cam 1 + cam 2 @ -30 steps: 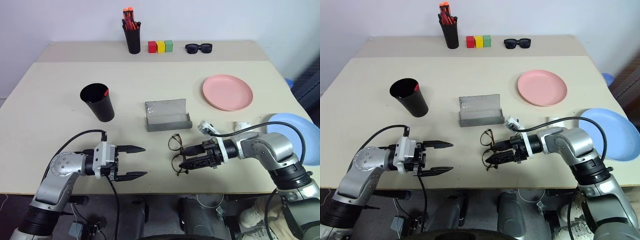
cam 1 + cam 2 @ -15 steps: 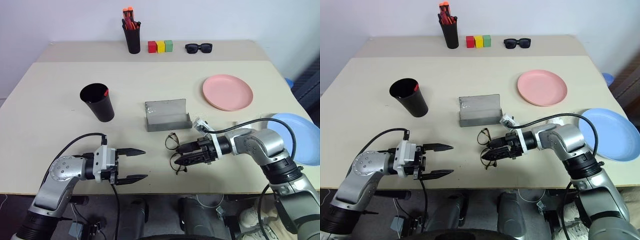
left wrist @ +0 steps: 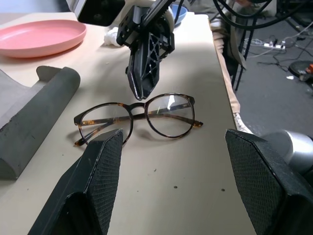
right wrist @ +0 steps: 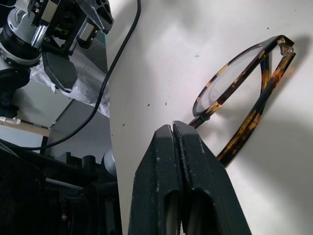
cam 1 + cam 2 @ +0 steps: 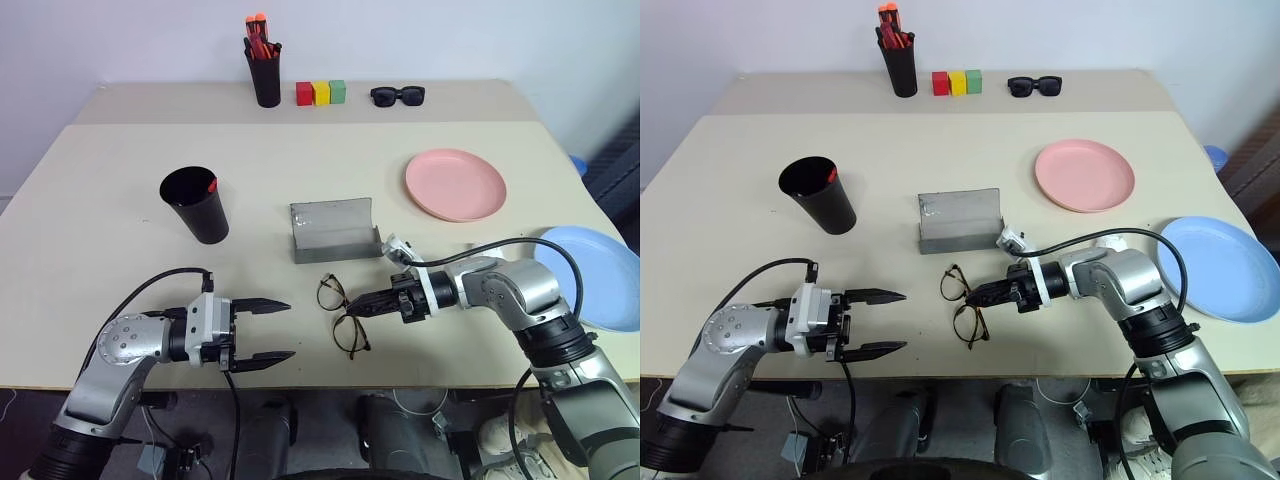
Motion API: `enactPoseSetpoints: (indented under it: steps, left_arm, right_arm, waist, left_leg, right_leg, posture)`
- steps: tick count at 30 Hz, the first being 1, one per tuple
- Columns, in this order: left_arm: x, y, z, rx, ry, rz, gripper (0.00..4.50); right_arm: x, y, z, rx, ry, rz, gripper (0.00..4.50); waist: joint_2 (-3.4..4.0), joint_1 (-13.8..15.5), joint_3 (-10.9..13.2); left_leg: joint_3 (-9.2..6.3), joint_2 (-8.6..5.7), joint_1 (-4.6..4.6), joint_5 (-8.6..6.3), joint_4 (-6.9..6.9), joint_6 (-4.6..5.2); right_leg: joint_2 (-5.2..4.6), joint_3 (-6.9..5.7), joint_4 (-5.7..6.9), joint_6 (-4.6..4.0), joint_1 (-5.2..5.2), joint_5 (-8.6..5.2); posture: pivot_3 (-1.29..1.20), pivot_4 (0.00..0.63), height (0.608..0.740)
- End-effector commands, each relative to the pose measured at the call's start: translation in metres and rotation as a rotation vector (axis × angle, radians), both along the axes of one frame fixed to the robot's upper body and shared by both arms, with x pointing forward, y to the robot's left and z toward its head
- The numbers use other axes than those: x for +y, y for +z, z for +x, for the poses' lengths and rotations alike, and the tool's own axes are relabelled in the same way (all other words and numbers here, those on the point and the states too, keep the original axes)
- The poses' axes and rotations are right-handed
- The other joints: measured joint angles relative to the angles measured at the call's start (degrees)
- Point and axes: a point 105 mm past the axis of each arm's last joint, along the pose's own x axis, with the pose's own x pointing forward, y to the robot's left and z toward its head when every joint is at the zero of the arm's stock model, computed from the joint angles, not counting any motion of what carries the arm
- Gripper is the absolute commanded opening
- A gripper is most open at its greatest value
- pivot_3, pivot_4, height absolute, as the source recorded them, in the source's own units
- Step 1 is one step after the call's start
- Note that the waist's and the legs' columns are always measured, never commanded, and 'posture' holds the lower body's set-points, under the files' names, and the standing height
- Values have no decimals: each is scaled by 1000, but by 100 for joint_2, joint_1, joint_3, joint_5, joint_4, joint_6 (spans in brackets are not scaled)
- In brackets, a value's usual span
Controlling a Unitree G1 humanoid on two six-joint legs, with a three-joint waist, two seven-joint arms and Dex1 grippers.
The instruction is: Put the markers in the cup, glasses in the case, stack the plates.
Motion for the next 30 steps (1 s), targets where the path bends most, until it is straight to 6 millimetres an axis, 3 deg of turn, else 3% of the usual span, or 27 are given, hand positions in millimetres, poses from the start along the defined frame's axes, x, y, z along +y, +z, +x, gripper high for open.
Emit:
enactPoseSetpoints:
  steps: [1, 6, 15, 20, 23, 29, 30]
  left_arm:
    - [0, 7, -2, -35, -1, 3, 3409]
    - [2, 5, -1, -31, 10, 9, 3409]
    - [5, 2, 1, -26, 36, 13, 3409]
    - [7, 0, 4, -17, 44, 15, 3409]
    - [9, -2, 7, -14, 43, 23, 3409]
    - [14, -3, 15, -20, 34, 41, 3409]
    - [15, -4, 16, -22, 35, 42, 3409]
  right_arm:
    - [4, 7, 0, -28, 27, 22, 23]
    - [6, 9, 2, -89, 35, 10, 23]
    - [-2, 18, 22, -500, -133, -72, 23]
    - [-7, 28, 9, -540, -162, -79, 23]
    - [-6, 35, 6, -555, -182, -70, 891]
    - [-3, 52, 7, -620, -233, -53, 3866]
    - [0, 54, 4, -628, -224, -45, 3866]
  waist:
    - [0, 0, 0]
    - [0, -4, 0]
    - [1, 6, 1]
    - [2, 9, 1]
    - [2, 0, 1]
    - [3, 8, 2]
    - [3, 8, 2]
  left_leg:
    - [0, 0, 0, 0, 0, 0]
    - [0, 0, 0, 0, 0, 0]
    - [0, -1, -1, 0, -4, 0]
    - [-4, 1, -2, 0, -4, 0]
    - [-5, 2, -2, 0, -3, 0]
    - [-5, 5, -3, -1, -5, 0]
    - [-5, 6, -3, -1, -5, 0]
  right_leg:
    - [0, 0, 0, 0, 0, 0]
    - [0, 0, 0, -1, 0, -1]
    - [-1, 0, -2, 5, -1, 0]
    - [-2, 1, -3, 0, -1, -3]
    - [-1, 1, -2, -2, -2, -3]
    - [-1, 1, -4, -2, -2, -4]
    - [-2, 1, -6, -2, -2, -4]
  posture:
    - [0, 150, 740]
    - [0, 150, 740]
    - [0, 150, 740]
    - [0, 150, 740]
    - [0, 150, 740]
    - [0, 150, 740]
    - [0, 150, 740]
